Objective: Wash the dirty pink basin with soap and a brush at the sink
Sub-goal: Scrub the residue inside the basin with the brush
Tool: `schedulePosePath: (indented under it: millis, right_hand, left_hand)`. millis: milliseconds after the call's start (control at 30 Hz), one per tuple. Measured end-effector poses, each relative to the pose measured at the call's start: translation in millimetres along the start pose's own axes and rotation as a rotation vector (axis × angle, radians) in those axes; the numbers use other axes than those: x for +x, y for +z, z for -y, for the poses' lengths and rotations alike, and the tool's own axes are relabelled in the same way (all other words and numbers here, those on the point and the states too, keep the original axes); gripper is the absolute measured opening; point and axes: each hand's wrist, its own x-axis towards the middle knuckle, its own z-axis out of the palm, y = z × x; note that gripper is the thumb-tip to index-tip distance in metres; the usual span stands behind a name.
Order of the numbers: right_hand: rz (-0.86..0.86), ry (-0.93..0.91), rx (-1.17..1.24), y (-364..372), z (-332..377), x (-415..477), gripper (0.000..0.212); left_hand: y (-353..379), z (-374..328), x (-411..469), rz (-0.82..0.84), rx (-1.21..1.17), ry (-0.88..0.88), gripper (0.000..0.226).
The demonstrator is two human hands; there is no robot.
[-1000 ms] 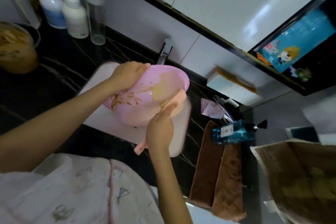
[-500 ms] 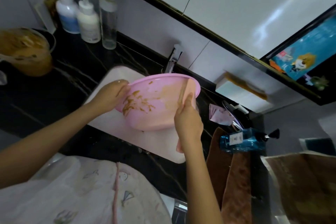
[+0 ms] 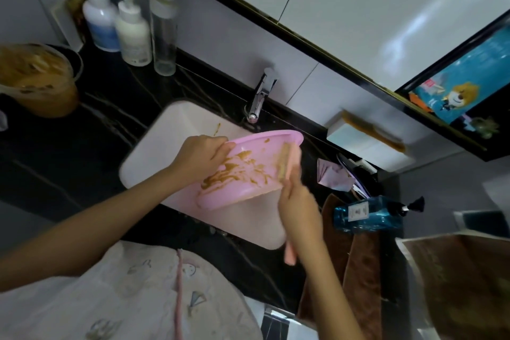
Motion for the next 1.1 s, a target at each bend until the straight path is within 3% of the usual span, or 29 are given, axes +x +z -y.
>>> schedulePosePath:
  millis: [100, 267, 433, 500, 600, 667, 767, 833, 933, 1000, 1100]
  right_hand:
    - [-0.026, 0.196, 0.142, -4, -9, 23, 0.042]
    - [-0.086, -0.057, 0.141, 16, 2, -24, 0.052]
    - [-0.135, 0.15, 0.202, 6, -19, 26, 0.047]
    - [-0.17, 0.003, 0.241, 14, 2, 3, 0.044]
    - [-0.144, -0.198, 0.002, 28, 14, -31, 0.052]
    - [-0.215, -0.098, -0.051, 26, -5, -15, 0.053]
    - [-0.265, 0.093, 0.178, 16, -7, 12, 0.05]
    - [-0.23, -0.001, 0.183, 22, 11, 0, 0.051]
    - [-0.171, -0.255, 0.006, 35, 13, -31, 0.054]
    - [-0.21, -0.134, -0.014, 28, -10, -17, 0.052]
    - [-0.274, 0.096, 0.199, 18, -20, 16, 0.049]
  left_hand:
    - [5, -6, -1, 0.003, -0.012, 0.03, 0.039]
    - [1, 0, 8, 0.008, 0.018, -0.04, 0.042]
    - [7, -7, 12, 0.071, 0.034, -0.001, 0.037]
    - [6, -8, 17, 0.068, 0.046, -0.026, 0.039]
    - [4, -1, 21, 0.092, 0.069, -0.042, 0.046]
    - [4, 0, 19, 0.108, 0.06, -0.026, 0.053]
    - [2, -2, 20, 0.083, 0.054, -0.02, 0.05]
    - [-1, -4, 25, 0.083, 0.049, -0.042, 0.044]
    - [-4, -3, 28, 0.105, 0.061, -0.079, 0.039]
    - [-3, -7, 26, 0.142, 0.069, -0.074, 0.04]
    - [-3, -9, 30, 0.12, 0.074, -0.067, 0.038]
